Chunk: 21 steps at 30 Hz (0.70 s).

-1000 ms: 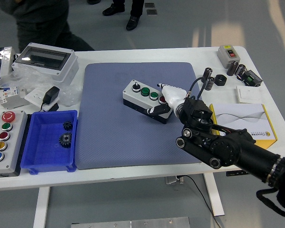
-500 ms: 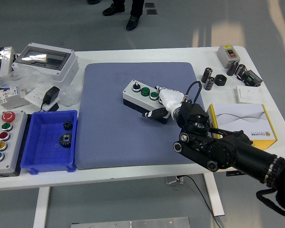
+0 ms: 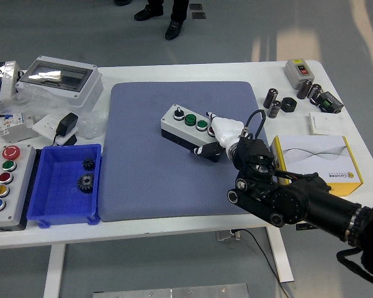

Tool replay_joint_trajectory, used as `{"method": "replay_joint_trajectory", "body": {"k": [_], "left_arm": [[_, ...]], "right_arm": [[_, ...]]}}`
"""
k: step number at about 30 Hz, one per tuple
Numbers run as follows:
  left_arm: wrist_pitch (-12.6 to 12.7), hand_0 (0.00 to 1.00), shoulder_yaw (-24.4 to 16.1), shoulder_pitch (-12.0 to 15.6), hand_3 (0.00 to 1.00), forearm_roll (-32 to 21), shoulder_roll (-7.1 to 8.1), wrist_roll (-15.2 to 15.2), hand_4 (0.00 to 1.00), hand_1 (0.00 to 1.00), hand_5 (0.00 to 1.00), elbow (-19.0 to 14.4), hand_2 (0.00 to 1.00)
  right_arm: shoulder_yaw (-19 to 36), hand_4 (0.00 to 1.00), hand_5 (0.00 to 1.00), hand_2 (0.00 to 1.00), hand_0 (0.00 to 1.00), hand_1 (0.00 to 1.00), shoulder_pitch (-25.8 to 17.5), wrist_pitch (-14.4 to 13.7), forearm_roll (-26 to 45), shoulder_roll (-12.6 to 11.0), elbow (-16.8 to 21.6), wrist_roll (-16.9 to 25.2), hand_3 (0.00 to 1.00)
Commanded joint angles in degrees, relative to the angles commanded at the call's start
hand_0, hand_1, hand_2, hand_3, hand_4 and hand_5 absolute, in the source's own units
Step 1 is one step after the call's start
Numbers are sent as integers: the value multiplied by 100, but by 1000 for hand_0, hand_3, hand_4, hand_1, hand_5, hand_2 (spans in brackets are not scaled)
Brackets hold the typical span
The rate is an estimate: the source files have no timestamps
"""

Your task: Pick up the button,place it on the desk,press the button,press the button

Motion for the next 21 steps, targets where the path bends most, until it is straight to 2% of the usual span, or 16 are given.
{"method": "replay_joint_trajectory", "body": {"k": [5, 6, 11, 12, 17, 18, 21], "left_arm": [[3, 620, -1, 5, 580, 8, -4, -6, 491, 551, 200, 0, 504], [4, 620, -4, 8, 581, 12, -6, -6, 490, 551, 200, 0, 504], [7, 620, -8, 22, 581, 25, -15, -8, 490, 551, 200, 0, 504], [7, 619, -8, 25, 580, 27, -17, -8, 490, 551, 203, 0, 504], [15, 619, 0, 46, 580, 12, -36, -9, 490, 551, 203, 0, 504], [17, 619, 2, 51, 581, 6, -41, -8, 490, 551, 203, 0, 505], [21, 619, 2, 64, 581, 0, -53, -7, 490, 551, 203, 0, 505]], "right_arm": [[-79, 556, 75, 681, 299, 581, -9, -93, -29, 3, 1, 4, 998], [-87, 309, 60, 497, 241, 467, -11, -119, -35, 2, 9, 14, 971], [-74, 309, 60, 497, 241, 467, -21, -275, -42, -10, 45, 83, 971], [-71, 153, 2, 426, 189, 390, -22, -298, -38, -12, 50, 94, 890], [-64, 153, 2, 426, 189, 390, -44, -458, 43, -68, 121, 214, 890], [-56, 53, 2, 375, 146, 340, -51, -506, 84, -105, 163, 273, 680], [-12, 53, 2, 375, 146, 340, -72, -652, 201, -274, 349, 493, 680]]}}
